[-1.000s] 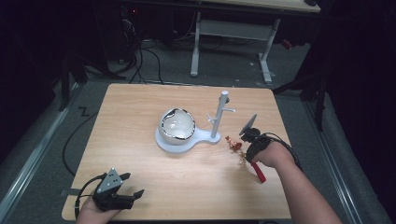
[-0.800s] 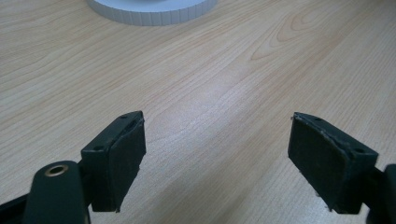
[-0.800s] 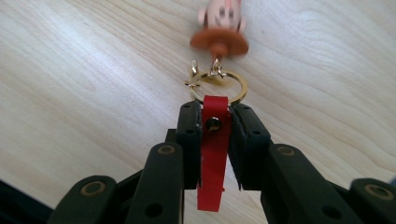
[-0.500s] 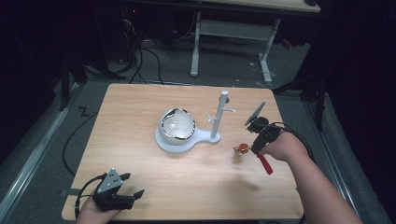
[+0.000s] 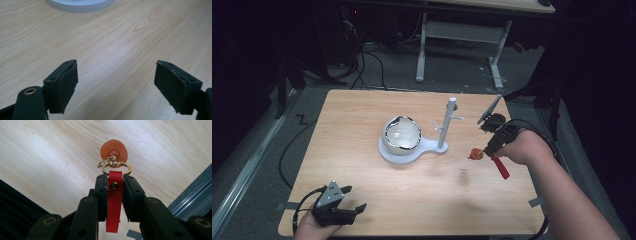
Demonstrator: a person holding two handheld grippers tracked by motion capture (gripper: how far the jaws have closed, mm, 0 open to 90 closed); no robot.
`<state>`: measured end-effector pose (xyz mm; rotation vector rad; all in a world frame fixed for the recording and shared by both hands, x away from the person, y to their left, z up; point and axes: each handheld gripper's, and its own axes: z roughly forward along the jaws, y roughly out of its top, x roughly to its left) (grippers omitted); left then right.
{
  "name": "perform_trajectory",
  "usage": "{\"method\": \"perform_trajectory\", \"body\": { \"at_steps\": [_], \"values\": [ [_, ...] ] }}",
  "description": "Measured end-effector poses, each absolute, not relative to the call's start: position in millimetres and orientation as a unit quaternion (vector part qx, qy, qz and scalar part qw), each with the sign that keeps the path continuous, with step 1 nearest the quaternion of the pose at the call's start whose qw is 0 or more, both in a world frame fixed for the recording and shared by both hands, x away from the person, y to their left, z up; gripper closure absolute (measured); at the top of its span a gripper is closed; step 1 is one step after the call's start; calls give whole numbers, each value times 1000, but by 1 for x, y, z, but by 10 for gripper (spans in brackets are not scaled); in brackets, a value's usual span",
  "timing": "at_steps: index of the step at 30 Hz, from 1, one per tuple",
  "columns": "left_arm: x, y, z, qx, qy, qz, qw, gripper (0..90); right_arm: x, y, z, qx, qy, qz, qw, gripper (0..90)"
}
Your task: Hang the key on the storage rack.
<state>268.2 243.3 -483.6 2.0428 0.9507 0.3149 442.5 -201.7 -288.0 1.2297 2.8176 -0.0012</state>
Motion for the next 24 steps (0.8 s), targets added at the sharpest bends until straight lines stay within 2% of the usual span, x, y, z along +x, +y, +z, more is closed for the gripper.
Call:
{"method": "perform_trajectory", "body": {
  "at_steps": [24],
  "values": [
    [267,245,-482,813,380,126,423,198,466,-164,-259,386,921,20,58,747]
  ]
}}
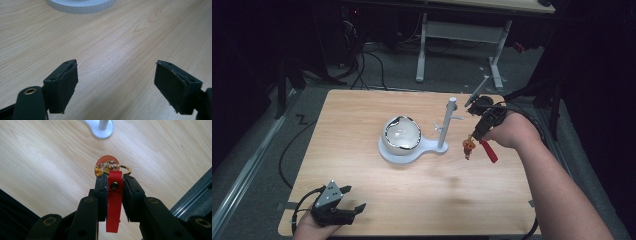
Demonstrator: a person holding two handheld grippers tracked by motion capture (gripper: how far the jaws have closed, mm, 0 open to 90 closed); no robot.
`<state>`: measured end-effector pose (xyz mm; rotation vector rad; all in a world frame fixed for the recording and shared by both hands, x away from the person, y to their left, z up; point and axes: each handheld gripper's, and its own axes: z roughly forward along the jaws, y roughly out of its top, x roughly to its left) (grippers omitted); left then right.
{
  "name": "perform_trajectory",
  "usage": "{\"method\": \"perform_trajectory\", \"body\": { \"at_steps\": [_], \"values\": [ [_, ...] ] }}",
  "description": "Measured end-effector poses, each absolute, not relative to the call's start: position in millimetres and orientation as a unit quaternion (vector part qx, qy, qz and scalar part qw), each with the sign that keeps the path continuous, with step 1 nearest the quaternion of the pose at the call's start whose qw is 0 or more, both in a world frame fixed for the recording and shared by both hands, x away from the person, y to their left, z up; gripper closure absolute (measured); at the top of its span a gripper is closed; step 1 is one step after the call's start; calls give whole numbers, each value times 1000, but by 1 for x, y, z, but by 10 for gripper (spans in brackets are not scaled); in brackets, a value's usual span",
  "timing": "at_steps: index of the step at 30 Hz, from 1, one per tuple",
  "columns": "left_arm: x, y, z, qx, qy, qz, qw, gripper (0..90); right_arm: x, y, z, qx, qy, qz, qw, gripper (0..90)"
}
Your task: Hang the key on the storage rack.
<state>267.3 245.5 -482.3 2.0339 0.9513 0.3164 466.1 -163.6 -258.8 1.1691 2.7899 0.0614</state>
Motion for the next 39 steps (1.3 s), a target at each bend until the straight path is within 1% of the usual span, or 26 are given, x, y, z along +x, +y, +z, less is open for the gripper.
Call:
{"method": "perform_trajectory", "body": {
  "at_steps": [22,33,37,39],
  "values": [
    [265,249,-482,809,385,127,426,198,497,-140,-248,385,920,30,64,747],
    [265,250,-482,808,386,127,426,199,509,-138,-245,389,919,33,63,745],
    [265,250,-482,808,387,127,426,199,511,-136,-245,390,918,33,62,737],
    [264,250,-482,808,386,126,426,199,512,-135,-244,389,918,31,70,726]
  ]
}}
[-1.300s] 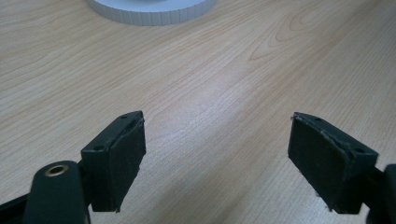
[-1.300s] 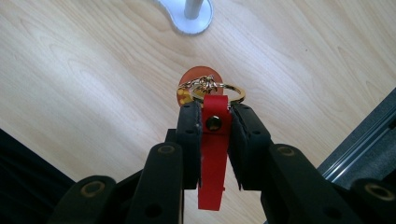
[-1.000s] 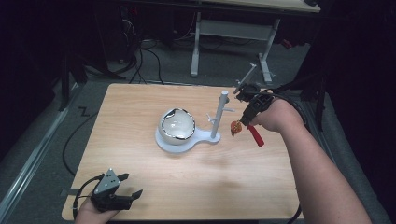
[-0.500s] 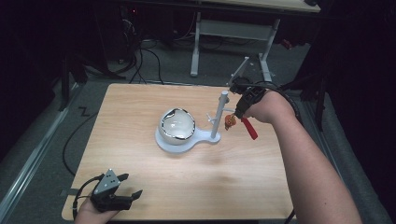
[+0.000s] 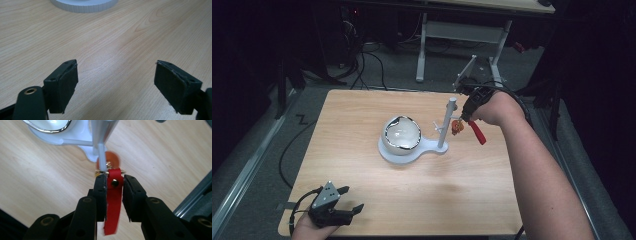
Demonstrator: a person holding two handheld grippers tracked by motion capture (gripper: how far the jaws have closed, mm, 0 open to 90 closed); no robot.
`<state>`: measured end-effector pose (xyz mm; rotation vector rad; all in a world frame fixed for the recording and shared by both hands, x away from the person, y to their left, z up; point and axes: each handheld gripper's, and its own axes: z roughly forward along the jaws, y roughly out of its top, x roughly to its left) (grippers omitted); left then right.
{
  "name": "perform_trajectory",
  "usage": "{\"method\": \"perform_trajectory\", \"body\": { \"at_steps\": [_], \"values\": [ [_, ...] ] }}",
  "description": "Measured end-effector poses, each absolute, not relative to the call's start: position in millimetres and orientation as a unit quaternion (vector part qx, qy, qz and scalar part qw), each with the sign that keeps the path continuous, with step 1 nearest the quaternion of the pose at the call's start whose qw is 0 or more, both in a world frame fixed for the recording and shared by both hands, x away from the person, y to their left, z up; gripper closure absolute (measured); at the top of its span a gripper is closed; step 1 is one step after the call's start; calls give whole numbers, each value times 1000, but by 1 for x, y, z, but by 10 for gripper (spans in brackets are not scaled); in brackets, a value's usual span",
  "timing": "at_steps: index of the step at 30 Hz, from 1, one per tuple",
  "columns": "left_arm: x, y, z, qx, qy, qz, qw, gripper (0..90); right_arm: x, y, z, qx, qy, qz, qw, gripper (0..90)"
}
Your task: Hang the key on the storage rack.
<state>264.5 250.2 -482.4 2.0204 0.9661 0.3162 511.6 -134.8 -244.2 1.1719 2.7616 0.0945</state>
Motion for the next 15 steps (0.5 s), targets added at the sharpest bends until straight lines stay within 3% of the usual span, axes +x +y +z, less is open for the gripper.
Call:
{"method": "perform_trajectory", "body": {
  "at_steps": [15],
  "values": [
    [265,249,-482,811,384,127,424,199,503,-142,-236,394,914,45,84,676]
  ]
}}
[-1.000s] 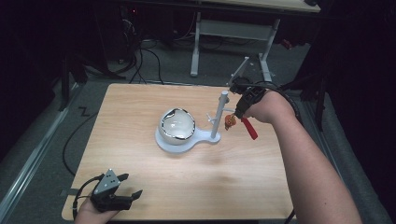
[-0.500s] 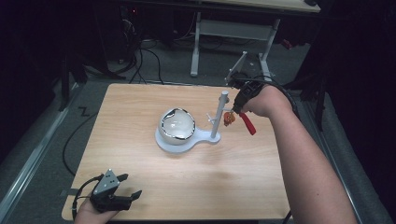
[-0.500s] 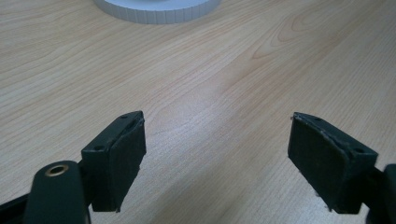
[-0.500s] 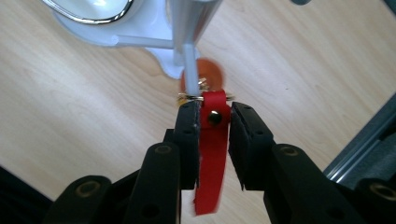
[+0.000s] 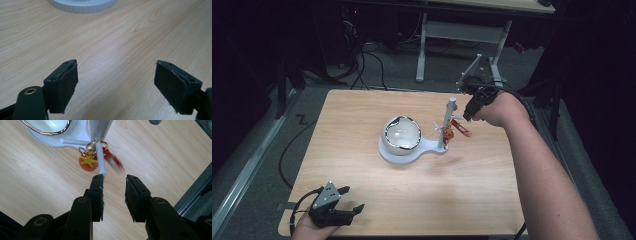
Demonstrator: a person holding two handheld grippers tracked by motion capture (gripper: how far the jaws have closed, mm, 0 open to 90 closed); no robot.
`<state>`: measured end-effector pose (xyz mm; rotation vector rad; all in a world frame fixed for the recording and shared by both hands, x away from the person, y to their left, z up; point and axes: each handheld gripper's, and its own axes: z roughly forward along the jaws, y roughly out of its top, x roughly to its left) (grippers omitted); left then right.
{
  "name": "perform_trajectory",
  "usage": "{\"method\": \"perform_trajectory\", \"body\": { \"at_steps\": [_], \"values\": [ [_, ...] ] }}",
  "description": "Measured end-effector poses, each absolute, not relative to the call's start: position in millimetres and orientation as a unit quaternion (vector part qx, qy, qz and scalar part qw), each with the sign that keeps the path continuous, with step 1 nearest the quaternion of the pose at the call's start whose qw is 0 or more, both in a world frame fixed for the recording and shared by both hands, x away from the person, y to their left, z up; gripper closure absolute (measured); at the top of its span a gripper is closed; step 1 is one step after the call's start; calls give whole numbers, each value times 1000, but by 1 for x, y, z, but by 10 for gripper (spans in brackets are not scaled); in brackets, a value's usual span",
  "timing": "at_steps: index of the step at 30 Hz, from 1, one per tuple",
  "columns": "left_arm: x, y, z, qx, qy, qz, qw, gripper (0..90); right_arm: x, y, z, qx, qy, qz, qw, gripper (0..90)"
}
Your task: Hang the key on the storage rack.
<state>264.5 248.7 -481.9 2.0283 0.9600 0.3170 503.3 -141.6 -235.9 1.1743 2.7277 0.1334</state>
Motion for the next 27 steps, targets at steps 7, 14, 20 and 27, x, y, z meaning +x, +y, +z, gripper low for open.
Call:
{"method": "perform_trajectory", "body": {
  "at_steps": [7,14,20,27],
  "values": [
    [265,248,-482,812,382,127,423,199,500,-151,-236,400,911,48,85,675],
    [265,247,-483,812,382,126,423,199,497,-161,-241,409,907,49,82,669],
    [265,246,-483,814,379,127,422,199,491,-167,-257,415,905,57,74,642],
    [265,245,-483,816,378,126,419,199,477,-175,-289,423,900,78,67,596]
  ]
}}
